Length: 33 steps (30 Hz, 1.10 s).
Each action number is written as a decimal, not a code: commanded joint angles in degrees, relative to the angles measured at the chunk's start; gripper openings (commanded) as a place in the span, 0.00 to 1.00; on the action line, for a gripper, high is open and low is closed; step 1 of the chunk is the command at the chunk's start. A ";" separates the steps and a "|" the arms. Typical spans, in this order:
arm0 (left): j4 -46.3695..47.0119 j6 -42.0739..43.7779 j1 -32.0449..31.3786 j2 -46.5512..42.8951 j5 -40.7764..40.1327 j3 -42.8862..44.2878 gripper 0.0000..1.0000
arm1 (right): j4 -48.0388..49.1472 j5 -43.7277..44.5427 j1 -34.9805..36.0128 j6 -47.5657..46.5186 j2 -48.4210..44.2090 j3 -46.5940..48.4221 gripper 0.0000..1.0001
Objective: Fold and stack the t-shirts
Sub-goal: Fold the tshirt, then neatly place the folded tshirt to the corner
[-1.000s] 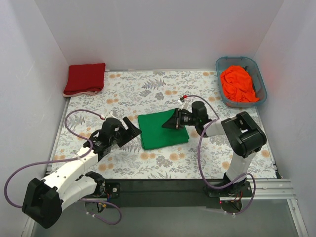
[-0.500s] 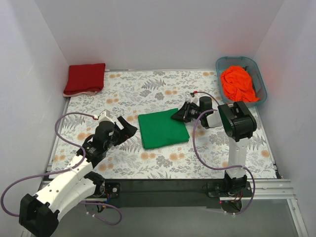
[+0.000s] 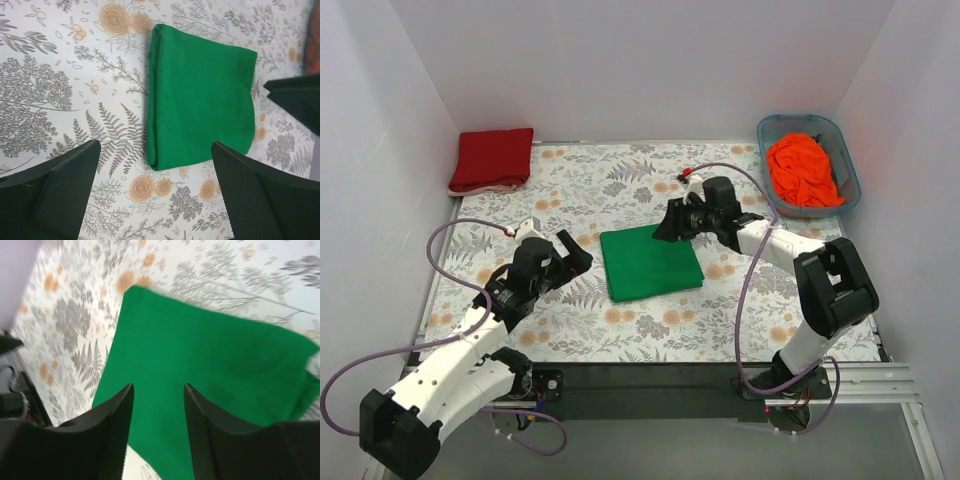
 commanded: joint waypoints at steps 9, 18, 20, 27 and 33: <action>-3.84 6.78 16.22 10.55 5.75 2.01 0.98 | -28.40 28.58 29.19 -18.34 -2.05 9.23 0.62; -2.07 7.31 20.01 11.00 6.81 0.69 0.98 | -33.76 40.36 41.25 -22.13 9.72 20.75 0.62; -1.98 7.13 20.01 10.82 6.81 0.51 0.98 | -33.94 42.29 42.48 -22.13 12.09 22.08 0.61; -1.98 7.22 20.09 12.31 7.42 0.78 0.98 | -34.55 49.06 44.77 -24.68 17.37 22.52 0.57; -1.20 8.01 20.27 13.02 8.30 0.60 0.98 | -34.55 53.72 45.38 -25.91 19.22 20.85 0.28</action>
